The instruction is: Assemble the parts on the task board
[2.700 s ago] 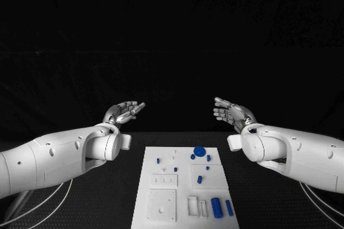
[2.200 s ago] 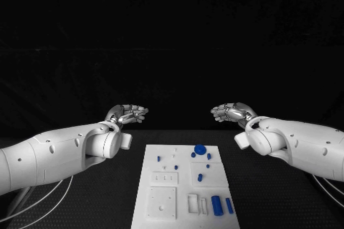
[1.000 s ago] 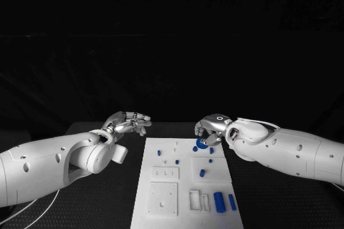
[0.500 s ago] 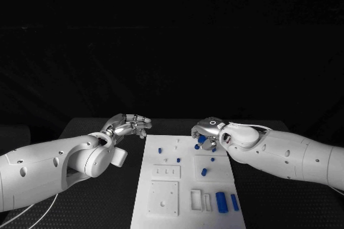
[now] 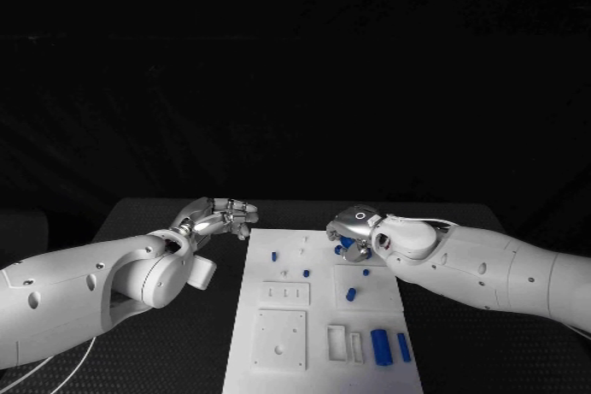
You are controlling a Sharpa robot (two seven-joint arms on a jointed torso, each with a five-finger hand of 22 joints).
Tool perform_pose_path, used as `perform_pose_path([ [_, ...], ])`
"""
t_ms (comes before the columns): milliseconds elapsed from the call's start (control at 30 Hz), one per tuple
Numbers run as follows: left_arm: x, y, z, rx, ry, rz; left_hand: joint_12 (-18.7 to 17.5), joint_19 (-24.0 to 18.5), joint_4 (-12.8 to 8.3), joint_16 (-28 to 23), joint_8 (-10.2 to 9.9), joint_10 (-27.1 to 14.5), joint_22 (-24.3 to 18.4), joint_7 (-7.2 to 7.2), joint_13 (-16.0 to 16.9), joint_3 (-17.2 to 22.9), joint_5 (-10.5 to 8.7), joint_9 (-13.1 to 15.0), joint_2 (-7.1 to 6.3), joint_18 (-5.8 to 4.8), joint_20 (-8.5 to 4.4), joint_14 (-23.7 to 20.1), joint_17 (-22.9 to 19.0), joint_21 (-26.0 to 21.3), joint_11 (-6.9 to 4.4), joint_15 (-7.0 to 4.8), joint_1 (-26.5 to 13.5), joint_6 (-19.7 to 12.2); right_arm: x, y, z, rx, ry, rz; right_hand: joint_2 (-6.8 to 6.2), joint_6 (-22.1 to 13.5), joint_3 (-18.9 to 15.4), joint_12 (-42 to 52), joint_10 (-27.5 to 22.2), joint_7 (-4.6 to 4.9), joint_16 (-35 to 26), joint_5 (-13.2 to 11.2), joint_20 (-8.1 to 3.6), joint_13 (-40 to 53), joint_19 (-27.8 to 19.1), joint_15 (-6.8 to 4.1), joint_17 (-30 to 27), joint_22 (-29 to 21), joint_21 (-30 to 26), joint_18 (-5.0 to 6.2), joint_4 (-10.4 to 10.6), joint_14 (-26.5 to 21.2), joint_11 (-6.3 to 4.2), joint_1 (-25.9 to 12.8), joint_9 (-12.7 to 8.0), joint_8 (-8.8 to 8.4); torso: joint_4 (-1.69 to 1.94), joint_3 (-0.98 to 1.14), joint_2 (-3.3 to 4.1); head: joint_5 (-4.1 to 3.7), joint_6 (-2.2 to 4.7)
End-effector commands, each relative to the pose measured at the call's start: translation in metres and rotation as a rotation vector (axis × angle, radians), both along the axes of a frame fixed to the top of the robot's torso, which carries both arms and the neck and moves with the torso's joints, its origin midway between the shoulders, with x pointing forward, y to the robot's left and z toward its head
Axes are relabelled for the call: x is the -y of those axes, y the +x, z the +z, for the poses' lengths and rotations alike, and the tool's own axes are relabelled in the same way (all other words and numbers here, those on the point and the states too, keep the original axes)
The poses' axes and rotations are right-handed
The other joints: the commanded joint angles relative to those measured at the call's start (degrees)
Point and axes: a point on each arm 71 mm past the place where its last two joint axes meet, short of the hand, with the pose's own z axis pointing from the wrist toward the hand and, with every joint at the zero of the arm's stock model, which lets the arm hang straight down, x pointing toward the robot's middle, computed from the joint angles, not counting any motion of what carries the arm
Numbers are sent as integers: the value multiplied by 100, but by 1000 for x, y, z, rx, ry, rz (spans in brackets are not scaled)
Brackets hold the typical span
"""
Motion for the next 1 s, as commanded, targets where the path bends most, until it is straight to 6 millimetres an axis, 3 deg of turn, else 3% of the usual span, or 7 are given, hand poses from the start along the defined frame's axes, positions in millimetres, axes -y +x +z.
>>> perform_pose_path([
  [33,3,-1,2,7,-12,-23,-41,-26,13,-20,-35,-35,102,3,-9,28,-23,-2,12,76,8,-32,12,34,1,5,-55,-41,1,1,-2,4,-39,1,-68,6,50,-13,-25,-30,24,-34,-80,-9,52,-14,-10,129,31,244,-1,-44,-1,5,-7,-28,50,-27,59,-30,-1],
  [433,2,-1,2,5,-12,-22,-46,-26,18,-19,-35,-34,103,3,-9,34,-23,1,12,79,8,-24,22,43,0,4,-64,-41,6,4,-8,-5,-54,-13,-41,35,88,9,12,-34,50,-48,-79,-9,41,-24,-42,126,55,244,15,-52,-11,11,-7,-18,77,-38,160,-34,12],
  [733,2,-1,2,2,-11,-22,-49,-28,25,-23,-36,-34,102,4,-10,37,-22,2,16,79,9,-25,25,47,0,4,-74,-42,6,3,-12,-12,-56,-9,-16,128,113,53,133,-54,82,-52,-75,12,28,-51,-84,124,83,244,34,-63,-41,-10,8,25,76,-40,202,14,-25],
  [1000,1,-1,2,1,-10,-21,-53,-30,33,-27,-37,-35,102,6,-10,41,-22,3,19,80,10,-25,30,51,1,5,-86,-44,9,5,-14,-13,-63,-16,26,238,147,84,274,-67,119,-62,-75,38,44,-72,-144,122,134,244,33,-75,-62,-17,27,67,65,-52,255,25,19],
])
